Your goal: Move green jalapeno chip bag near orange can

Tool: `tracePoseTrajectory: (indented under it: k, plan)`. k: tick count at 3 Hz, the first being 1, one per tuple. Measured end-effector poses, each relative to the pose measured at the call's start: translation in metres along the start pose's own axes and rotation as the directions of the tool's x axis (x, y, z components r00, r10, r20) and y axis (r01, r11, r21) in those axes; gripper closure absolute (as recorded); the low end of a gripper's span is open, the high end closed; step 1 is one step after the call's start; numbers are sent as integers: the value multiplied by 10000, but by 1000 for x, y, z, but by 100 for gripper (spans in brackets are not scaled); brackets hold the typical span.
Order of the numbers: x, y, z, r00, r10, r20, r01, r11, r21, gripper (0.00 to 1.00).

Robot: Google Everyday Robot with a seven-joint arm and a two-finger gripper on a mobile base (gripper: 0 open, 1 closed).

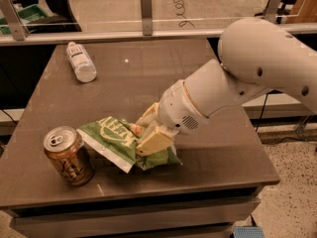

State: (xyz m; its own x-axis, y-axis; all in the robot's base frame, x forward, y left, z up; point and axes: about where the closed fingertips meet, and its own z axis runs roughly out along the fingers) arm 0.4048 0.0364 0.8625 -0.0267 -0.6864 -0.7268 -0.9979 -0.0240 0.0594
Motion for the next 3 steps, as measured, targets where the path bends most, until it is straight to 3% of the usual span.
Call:
tracePoseTrajectory:
  k: [1,2,3]
  plan:
    - [0,1,0,10000,38,8,-38,10000,-50,12]
    - [-1,2,0,10000,50,22,-50,9999,-111,0]
    - [-3,3,-6,9999,35,95,-33,9999,-164,0]
